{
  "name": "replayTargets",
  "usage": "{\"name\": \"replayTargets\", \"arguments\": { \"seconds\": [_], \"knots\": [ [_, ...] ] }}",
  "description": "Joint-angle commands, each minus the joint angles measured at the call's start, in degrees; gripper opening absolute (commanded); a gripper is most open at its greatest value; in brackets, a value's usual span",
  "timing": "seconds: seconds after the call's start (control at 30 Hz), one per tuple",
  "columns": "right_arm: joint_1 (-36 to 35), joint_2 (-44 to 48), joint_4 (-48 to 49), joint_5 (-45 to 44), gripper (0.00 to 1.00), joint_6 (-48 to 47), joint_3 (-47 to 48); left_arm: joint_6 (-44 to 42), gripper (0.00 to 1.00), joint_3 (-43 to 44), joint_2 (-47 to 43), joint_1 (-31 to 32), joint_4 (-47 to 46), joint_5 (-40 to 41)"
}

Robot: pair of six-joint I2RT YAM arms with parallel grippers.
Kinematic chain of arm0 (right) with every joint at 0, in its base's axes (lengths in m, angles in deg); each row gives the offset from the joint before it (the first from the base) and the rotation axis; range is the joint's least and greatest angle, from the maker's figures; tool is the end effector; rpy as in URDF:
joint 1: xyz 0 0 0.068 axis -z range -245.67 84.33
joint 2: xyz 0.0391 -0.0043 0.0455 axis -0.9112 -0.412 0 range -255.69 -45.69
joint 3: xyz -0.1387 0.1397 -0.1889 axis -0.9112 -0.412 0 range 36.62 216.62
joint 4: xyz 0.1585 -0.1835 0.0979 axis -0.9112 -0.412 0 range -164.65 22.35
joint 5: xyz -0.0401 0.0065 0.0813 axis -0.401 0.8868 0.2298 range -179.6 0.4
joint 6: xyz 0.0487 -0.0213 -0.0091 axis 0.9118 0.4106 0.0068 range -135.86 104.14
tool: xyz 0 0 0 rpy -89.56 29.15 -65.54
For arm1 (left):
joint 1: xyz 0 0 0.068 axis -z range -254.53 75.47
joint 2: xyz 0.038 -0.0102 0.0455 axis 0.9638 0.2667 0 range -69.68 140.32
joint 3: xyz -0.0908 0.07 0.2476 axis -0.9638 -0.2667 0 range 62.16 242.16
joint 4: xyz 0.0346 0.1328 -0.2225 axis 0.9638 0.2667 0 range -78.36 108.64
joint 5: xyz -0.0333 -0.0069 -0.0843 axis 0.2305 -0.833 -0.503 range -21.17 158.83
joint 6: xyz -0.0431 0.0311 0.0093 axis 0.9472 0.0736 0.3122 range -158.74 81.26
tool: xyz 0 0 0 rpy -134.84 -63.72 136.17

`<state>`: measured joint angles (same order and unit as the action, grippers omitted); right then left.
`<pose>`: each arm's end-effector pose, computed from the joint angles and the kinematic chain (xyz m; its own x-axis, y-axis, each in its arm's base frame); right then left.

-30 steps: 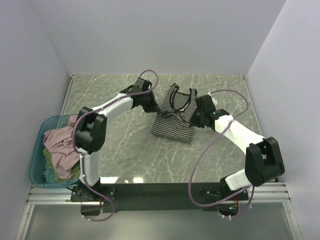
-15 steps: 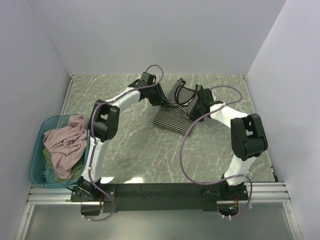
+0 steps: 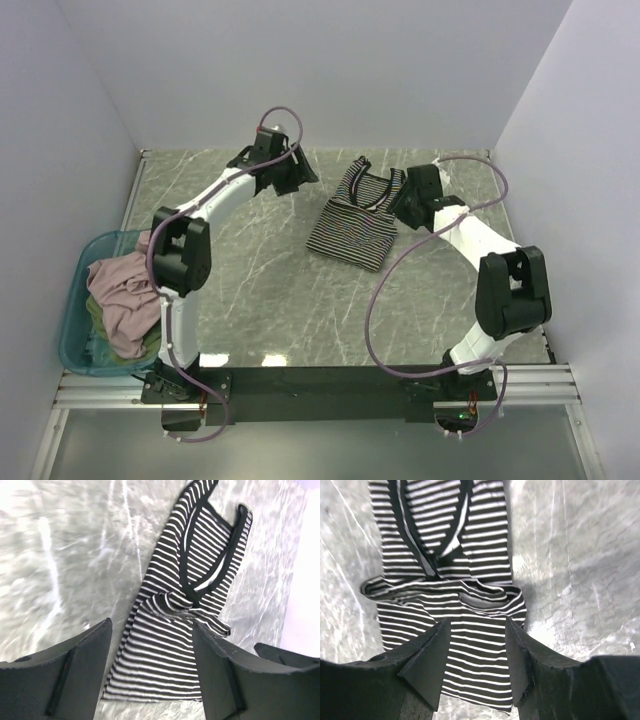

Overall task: Fold and stack the tank tops
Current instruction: Fold the tank top

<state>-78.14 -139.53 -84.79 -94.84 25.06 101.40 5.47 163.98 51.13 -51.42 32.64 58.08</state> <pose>0.3491 0.0739 0.2314 -0.6329 0.5281 -0.5661 0.3458 0.8470 0.4037 0.4478 -0.1985 0.2472 -0.7842 -0.4101 -0.4657 -0.0414 0.7834 -0.6202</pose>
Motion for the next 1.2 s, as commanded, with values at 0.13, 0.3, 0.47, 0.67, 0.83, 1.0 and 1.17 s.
{"name": "replayTargets", "arguments": {
  "seconds": [0.13,0.3,0.47,0.67,0.83,1.0,1.17],
  "knots": [
    [-4.84,5.77,-1.40,-6.97,0.54,-2.08,-0.51,4.30,0.68,-18.21,-11.73,0.97,-2.25,3.63],
    [-9.93,6.04,-0.79,-7.86,0.52,-1.64,-6.57,8.26,0.69,-32.90,-18.41,1.93,-9.29,-0.41],
    [-12.84,8.50,-0.43,-9.26,0.52,-0.23,-10.37,8.44,0.70,-37.65,-19.65,3.87,-13.42,-2.44],
    [-14.33,6.40,0.01,-9.27,0.51,-0.94,-10.81,10.72,0.70,-41.00,-20.88,6.59,-17.21,-2.44],
    [-14.86,3.23,0.01,-8.83,0.50,-1.11,-11.51,12.04,0.68,-39.86,-18.34,7.65,-16.60,-1.92],
    [-14.86,0.95,-0.60,-7.60,0.51,-2.16,-10.90,12.57,0.68,-36.26,-14.91,8.44,-12.65,2.47],
    [-15.83,-1.43,-3.49,-5.84,0.51,-3.48,-9.84,16.17,0.67,-36.08,-14.90,9.49,-10.19,6.60]
  ]
}}
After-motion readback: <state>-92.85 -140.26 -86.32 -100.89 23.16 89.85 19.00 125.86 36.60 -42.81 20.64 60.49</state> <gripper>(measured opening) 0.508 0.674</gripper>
